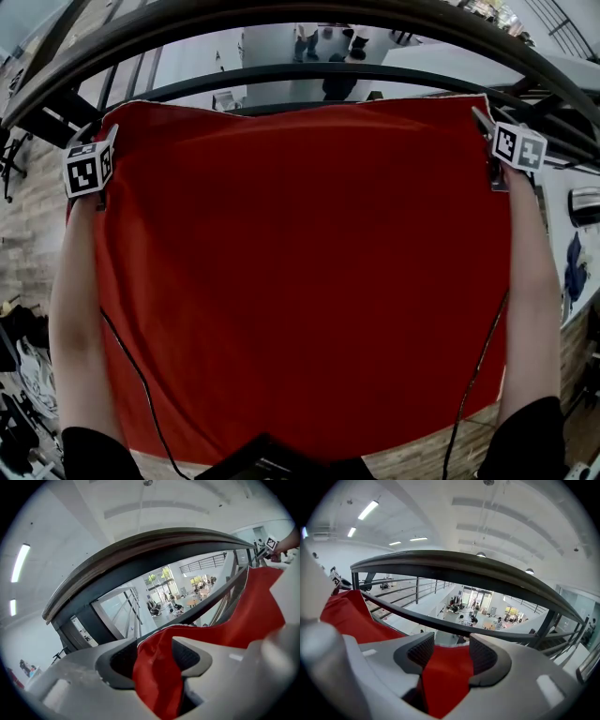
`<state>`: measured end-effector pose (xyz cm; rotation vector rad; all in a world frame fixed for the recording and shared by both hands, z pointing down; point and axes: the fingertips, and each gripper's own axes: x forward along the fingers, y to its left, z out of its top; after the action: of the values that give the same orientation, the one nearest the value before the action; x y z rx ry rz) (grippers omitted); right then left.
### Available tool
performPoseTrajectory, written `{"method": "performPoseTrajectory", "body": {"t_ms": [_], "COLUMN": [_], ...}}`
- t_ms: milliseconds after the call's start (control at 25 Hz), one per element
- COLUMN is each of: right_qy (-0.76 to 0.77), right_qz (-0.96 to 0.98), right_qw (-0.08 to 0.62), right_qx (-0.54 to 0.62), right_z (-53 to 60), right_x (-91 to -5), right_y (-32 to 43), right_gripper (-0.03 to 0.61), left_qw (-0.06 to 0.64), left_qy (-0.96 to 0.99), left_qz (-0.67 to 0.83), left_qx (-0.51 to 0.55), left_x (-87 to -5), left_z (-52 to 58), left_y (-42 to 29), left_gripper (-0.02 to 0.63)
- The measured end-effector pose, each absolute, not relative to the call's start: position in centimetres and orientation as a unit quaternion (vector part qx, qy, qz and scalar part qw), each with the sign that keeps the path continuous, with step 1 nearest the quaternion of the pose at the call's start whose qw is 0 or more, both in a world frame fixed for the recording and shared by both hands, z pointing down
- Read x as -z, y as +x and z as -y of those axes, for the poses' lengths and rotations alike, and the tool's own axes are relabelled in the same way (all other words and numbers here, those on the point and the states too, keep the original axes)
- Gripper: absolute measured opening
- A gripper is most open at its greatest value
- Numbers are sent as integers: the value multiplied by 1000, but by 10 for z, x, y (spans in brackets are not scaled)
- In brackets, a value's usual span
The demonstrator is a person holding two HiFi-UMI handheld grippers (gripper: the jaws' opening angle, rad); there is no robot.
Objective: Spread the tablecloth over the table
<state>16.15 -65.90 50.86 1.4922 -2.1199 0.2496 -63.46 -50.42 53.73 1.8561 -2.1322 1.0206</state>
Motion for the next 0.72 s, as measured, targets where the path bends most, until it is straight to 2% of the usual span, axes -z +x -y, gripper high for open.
{"method": "performPoseTrajectory", "body": {"t_ms": [280,400,480,560,640,720], "right_qy": [527,516,511,508,507,504], "right_qz": [797,811,817,820,823,826], "right_qw": [277,246,235,225,210,201], "right_qx": [-103,-123,-130,-138,-149,-154], "right_z": [606,567,540,511,478,446], "right_x": [-505,-503,-504,-507,-507,-506], "right_y": [163,157,153,149,147,149], "right_gripper": [217,177,84,32,13,11], "left_qw": [75,76,76,69,54,38], "left_qy": [635,658,677,694,708,721], "left_qz": [693,679,663,653,645,636], "left_qx": [-333,-317,-309,-295,-280,-272], "left_x": [-539,-535,-534,-530,-521,-514], "left_z": [475,459,448,436,420,400], "left_y": [-603,-573,-546,-520,-492,-459], "left_gripper": [253,253,242,192,136,50]}}
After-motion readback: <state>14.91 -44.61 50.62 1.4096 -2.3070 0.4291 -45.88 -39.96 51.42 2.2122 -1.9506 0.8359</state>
